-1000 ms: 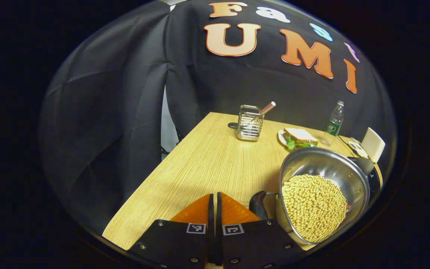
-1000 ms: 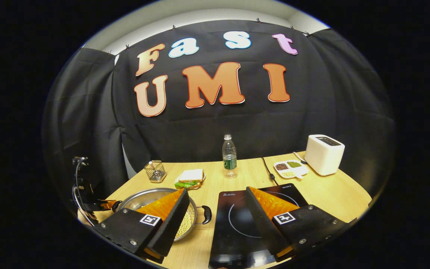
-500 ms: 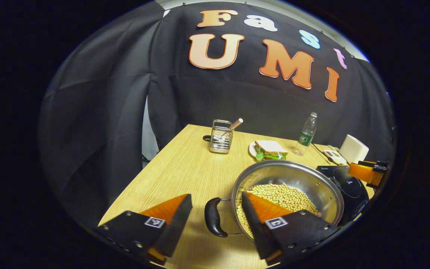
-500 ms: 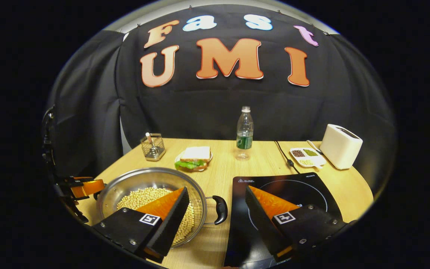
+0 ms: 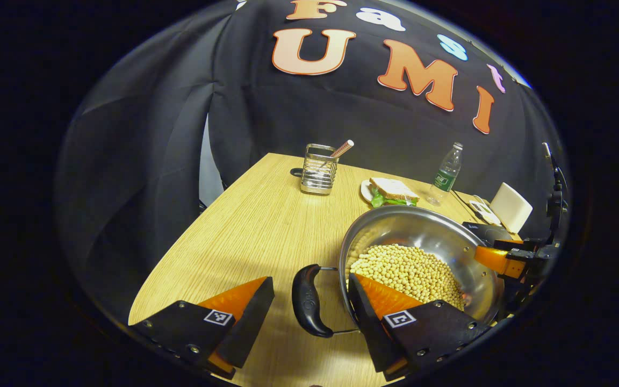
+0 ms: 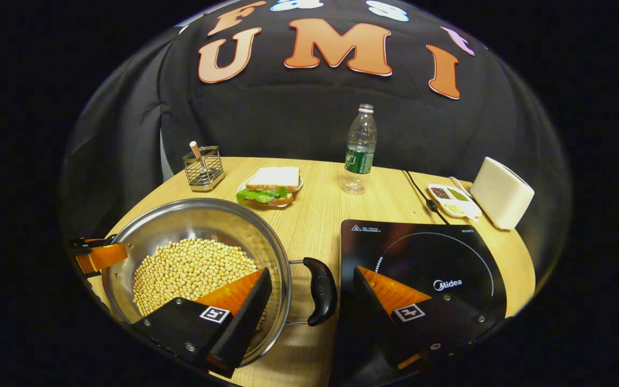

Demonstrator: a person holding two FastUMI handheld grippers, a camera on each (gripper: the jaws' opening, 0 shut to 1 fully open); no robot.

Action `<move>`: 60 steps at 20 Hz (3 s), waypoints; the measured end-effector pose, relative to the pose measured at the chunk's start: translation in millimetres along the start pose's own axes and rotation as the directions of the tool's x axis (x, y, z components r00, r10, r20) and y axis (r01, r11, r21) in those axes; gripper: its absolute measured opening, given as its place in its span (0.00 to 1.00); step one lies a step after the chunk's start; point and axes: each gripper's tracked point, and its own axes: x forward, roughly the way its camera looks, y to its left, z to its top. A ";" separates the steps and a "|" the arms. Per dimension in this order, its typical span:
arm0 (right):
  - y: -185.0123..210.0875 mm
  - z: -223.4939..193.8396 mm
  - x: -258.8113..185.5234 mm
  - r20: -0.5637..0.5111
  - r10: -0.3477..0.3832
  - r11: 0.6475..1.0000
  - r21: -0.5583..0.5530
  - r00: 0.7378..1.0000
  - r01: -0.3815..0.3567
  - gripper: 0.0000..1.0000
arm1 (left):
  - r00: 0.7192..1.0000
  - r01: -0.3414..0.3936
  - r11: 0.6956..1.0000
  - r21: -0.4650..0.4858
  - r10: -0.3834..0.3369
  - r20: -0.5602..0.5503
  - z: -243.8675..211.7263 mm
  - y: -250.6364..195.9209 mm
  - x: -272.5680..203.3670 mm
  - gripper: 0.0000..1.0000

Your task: First push the handle of the pot to place it horizontally, then grasp the pot with both hands and set it on the induction cooktop.

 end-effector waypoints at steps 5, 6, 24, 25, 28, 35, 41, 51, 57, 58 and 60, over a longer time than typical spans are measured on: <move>2.0 -2.9 8.5 -0.006 -0.020 0.999 -0.025 1.000 0.020 0.83 | 0.999 0.031 0.999 -0.035 -0.032 -0.016 -6.4 -4.1 3.1 0.85; 5.6 -4.9 6.6 -0.022 -0.013 1.000 -0.028 1.000 0.013 0.81 | 0.999 0.039 0.999 -0.032 -0.040 -0.027 -9.9 -5.3 4.0 0.84; -36.7 30.8 -48.7 0.076 0.009 0.999 0.048 0.997 -0.012 0.49 | 1.000 0.017 0.998 -0.066 -0.016 0.027 24.0 -57.7 -45.0 0.49; -44.6 32.1 -53.7 0.079 0.003 0.999 0.054 0.997 -0.008 0.44 | 0.999 0.024 0.998 -0.064 -0.022 0.028 25.2 -65.9 -47.3 0.49; -70.2 35.8 -68.7 0.092 -0.018 0.998 0.064 0.996 0.012 0.44 | 0.999 0.046 0.997 -0.069 -0.044 0.030 29.5 -90.8 -52.5 0.49; -141.2 30.1 -88.6 0.093 -0.073 0.991 0.117 0.993 0.062 0.49 | 0.995 0.099 0.995 -0.030 -0.098 0.009 30.0 -162.1 -53.7 0.49; -204.2 15.8 -100.4 0.082 -0.125 0.980 0.167 0.989 0.110 0.49 | 0.989 0.147 0.989 0.027 -0.146 -0.017 26.4 -226.4 -44.7 0.51; -288.5 -12.0 -98.2 0.046 -0.193 0.956 0.234 0.980 0.177 0.49 | 0.977 0.203 0.974 0.099 -0.196 -0.079 2.4 -310.6 -24.4 0.49; -301.9 -19.9 -82.2 0.015 -0.185 0.955 0.240 0.983 0.176 0.49 | 0.978 0.193 0.976 0.100 -0.182 -0.106 -6.1 -322.1 -7.6 0.49; -302.6 -20.7 -78.7 0.010 -0.184 0.955 0.239 0.983 0.176 0.49 | 0.977 0.192 0.976 0.098 -0.181 -0.110 -7.4 -322.5 -4.8 0.49; -303.2 -22.1 -74.8 0.005 -0.183 0.957 0.230 0.983 0.177 0.49 | 0.976 0.191 0.977 0.090 -0.180 -0.120 -10.3 -323.5 -0.6 0.49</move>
